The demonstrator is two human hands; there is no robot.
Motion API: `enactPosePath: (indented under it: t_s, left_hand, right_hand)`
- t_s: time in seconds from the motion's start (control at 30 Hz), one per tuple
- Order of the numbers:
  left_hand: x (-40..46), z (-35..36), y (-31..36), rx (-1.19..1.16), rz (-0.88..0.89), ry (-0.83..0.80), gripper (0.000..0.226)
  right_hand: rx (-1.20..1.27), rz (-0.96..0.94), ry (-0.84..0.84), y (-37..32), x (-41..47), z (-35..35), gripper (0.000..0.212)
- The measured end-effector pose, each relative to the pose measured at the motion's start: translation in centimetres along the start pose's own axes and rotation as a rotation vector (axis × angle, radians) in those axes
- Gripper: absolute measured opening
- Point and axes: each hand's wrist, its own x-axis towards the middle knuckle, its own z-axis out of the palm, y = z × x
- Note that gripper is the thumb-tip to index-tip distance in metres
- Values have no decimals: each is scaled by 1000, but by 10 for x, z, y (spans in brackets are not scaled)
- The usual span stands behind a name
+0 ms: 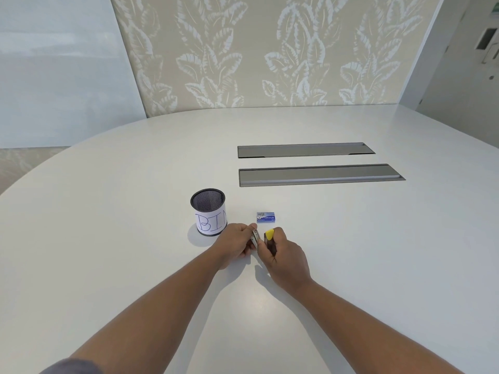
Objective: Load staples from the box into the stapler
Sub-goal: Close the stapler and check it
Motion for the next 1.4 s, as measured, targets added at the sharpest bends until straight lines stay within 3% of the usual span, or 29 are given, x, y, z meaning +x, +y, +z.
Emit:
enactPosePath:
  t_s: [0.13,0.3,0.57,0.73,1.03,1.27,1.4]
  left_hand:
    - [3,-1,-3,-18,-18,39,41]
    - [4,-3,-8,-67,-4,60,16]
    - [5,0,-5,-121,-18,63,29]
    - [0,5,-2,-98,50,47,19]
    - [-4,6,-10,-36,100,86,20]
    - [-1,6,-7,-5,83,102,22]
    - [1,8,-7,0,84,114,22]
  right_hand:
    - [-14,16,-1,2,1,1,26]
    - [63,28,6,6,-2,-1,27]
    - [211,77,29,6,-7,-7,31]
    - [134,96,34,4,-14,-9,32]
    - [129,133,-54,-8,-34,-10,7]
    - [-61,9,-117,-14,-47,-6,11]
    - [-127,19,-158,-15,-51,-5,34]
